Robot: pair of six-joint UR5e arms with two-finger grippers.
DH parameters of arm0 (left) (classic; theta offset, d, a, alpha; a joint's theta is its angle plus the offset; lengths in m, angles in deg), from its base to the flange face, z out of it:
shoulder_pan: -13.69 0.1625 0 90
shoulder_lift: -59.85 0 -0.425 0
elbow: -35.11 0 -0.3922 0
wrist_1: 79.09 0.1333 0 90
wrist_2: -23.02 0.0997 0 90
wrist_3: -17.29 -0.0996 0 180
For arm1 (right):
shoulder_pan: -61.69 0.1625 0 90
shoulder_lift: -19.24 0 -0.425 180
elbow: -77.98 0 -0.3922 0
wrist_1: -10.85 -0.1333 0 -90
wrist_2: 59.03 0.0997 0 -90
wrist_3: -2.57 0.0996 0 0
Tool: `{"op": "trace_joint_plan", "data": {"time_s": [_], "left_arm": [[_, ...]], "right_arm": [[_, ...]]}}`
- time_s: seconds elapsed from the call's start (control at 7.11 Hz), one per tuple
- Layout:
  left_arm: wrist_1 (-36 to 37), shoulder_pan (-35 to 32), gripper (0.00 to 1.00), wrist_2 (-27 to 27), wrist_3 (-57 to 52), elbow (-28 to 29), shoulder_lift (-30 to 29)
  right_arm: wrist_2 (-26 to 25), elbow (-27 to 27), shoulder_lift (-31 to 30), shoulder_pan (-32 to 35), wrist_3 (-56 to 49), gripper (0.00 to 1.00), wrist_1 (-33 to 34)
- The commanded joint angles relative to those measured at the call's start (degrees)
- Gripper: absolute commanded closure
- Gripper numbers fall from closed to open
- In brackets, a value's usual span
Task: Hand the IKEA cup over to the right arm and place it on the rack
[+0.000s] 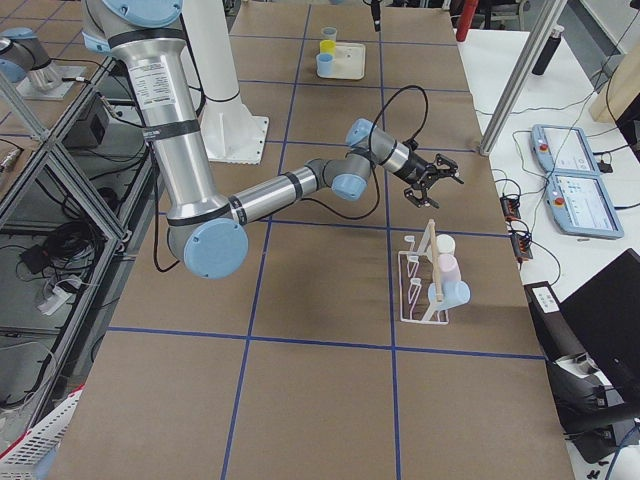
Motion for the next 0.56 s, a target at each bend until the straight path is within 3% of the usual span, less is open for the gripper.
{"op": "trace_joint_plan", "data": {"time_s": [0.0,0.14,0.28,0.42], "left_arm": [[-0.04,-0.72,0.0,6.09,-9.72,-3.86,11.43],[-0.04,-0.72,0.0,8.13,-15.24,-4.05,15.57],[-0.21,-0.81,0.0,8.24,-19.91,-4.14,19.09],[-3.17,-0.9,0.0,8.24,-22.39,-3.97,23.74]], "right_arm": [[6.55,-4.74,-0.9,-1.84,26.42,0.0,0.19],[10.32,-7.21,-2.74,-3.33,36.72,0.0,0.54],[19.93,-7.49,-3.1,-3.7,41.96,0.0,0.98],[32.29,-8.97,-2.84,-3.61,43.32,0.0,6.2]]}}
